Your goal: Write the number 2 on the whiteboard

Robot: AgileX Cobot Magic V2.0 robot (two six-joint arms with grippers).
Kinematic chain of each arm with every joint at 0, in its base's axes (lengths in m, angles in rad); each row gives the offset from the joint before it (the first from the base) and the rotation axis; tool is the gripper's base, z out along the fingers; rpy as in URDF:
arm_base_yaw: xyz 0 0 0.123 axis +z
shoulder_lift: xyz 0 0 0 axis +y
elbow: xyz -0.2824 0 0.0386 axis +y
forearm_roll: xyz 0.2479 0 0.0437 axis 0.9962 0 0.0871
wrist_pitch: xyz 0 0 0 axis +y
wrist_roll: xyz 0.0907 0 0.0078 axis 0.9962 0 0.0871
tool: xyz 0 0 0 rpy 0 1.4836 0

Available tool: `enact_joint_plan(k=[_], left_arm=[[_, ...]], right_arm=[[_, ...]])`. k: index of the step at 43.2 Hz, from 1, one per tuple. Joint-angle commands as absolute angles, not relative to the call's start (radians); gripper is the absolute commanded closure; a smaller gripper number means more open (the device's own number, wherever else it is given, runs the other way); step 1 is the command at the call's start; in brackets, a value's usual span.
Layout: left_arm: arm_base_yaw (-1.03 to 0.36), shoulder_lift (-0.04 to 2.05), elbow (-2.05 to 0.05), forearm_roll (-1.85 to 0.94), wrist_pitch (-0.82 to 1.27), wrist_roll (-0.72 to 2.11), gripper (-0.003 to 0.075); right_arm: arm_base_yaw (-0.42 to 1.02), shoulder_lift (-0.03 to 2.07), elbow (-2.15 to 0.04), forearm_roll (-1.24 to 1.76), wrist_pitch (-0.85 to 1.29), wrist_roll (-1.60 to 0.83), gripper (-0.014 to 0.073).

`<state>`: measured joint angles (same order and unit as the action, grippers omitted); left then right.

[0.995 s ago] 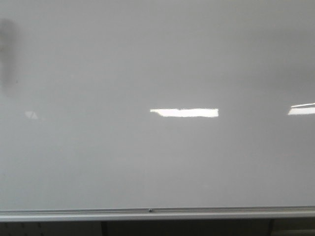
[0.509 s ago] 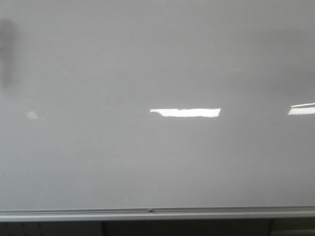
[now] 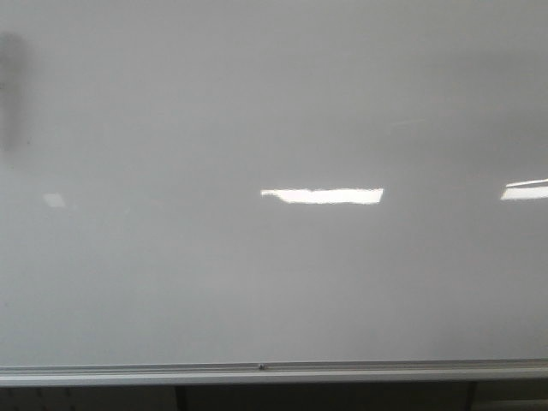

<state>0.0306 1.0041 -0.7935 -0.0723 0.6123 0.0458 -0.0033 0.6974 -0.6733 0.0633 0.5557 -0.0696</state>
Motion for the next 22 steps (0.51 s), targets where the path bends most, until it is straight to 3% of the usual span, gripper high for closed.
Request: enact_joint_plan(k=[1, 16, 22], left_arm=[[0.022, 1.059, -0.868, -0.080, 0.516, 0.047, 0.0156], [0.008, 1.270, -0.987, -0.080, 0.459, 0.073, 0.0248], [-0.001, 1.350, -1.037, -0.073, 0.442, 0.073, 0.0251]], right_arm=[[-0.004, 0.700, -0.699, 0.065, 0.483, -0.076, 0.0033], [-0.004, 0.700, -0.699, 0.065, 0.481, -0.076, 0.0033], [-0.004, 0.700, -0.699, 0.065, 0.481, -0.076, 0.0033]])
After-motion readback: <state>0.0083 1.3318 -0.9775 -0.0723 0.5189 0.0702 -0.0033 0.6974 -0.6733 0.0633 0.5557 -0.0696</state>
